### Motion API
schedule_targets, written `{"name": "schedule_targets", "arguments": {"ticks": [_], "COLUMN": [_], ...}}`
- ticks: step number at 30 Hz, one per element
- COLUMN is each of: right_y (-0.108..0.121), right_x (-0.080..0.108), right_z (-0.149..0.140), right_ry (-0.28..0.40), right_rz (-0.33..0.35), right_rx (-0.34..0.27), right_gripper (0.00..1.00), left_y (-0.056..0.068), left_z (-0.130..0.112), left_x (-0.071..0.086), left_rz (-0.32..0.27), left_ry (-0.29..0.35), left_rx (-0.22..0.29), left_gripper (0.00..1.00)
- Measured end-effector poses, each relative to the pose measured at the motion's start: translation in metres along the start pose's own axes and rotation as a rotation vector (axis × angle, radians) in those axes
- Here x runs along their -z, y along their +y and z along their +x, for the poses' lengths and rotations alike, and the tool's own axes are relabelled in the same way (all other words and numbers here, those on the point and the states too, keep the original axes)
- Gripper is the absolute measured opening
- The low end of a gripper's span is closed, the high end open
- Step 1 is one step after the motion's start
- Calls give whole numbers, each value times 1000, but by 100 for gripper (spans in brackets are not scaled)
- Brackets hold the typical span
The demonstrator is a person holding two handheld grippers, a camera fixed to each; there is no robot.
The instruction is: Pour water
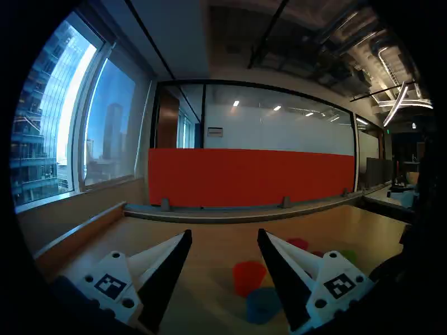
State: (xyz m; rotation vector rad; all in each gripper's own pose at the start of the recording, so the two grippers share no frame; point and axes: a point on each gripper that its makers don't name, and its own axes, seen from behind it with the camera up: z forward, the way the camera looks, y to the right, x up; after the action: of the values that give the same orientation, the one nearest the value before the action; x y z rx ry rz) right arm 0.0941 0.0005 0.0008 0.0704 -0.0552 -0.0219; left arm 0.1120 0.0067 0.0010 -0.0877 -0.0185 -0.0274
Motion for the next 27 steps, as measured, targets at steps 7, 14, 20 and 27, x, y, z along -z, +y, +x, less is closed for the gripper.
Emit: {"name": "schedule_targets", "arguments": {"ticks": [7, 14, 20, 27], "right_y": [-2, -10, -16, -24], "right_x": [0, 0, 1, -2], "right_z": [40, 72, 83, 78], "right_ry": [1, -6, 1, -18], "right_rz": [15, 42, 69, 131], "right_rx": [1, 2, -5, -17], "right_gripper": [100, 100, 100, 100], "left_y": [-8, -9, 0, 11], "left_z": [40, 73, 83, 84], "left_x": [0, -2, -6, -8], "left_rz": [-4, -21, -68, -133], "left_ry": [-4, 1, -14, -23], "left_rx": [-27, -45, -54, -68], "left_gripper": [87, 87, 87, 87]}}
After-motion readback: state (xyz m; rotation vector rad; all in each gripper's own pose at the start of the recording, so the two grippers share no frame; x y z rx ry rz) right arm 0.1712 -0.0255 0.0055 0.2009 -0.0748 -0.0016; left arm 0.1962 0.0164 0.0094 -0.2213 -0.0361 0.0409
